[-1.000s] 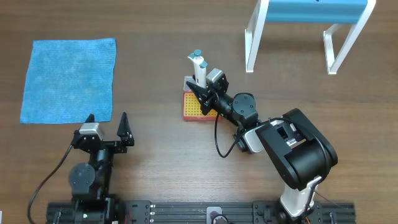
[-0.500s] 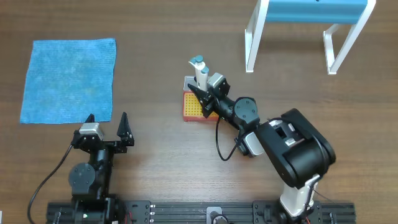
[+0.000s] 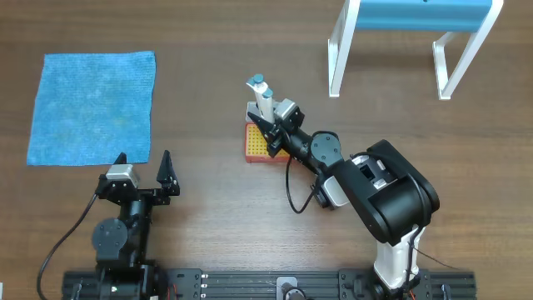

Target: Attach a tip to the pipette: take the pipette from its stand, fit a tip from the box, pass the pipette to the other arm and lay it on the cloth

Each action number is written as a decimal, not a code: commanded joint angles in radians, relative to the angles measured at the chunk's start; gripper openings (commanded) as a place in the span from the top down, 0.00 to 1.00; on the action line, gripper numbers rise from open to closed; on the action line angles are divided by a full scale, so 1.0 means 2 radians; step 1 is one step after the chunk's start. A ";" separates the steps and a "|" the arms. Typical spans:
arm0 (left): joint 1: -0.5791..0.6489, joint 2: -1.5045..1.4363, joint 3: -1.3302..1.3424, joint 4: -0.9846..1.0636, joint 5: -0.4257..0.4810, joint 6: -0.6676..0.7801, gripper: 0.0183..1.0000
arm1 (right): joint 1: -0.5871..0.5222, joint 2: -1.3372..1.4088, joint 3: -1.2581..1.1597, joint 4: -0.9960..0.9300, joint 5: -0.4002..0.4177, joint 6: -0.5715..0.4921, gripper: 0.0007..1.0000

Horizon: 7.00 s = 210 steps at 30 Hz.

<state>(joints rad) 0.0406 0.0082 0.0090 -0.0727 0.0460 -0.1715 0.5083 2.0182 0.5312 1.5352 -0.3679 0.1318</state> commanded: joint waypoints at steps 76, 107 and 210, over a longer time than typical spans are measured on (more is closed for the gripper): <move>0.002 0.000 -0.002 0.005 0.098 -0.212 0.06 | 0.001 -0.391 -0.026 -0.255 -0.134 0.372 0.93; -0.015 0.432 0.342 0.110 0.564 -0.360 0.07 | 0.025 -0.374 -0.026 -0.307 -0.183 0.482 0.93; 0.173 1.180 1.092 -0.572 -0.084 0.252 0.99 | -0.078 -0.555 0.194 -0.969 0.465 0.066 0.22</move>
<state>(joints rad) 0.3908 2.2879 2.1696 -1.2308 -0.1081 0.2623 0.3489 0.9070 0.9073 -0.4015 0.4339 0.2813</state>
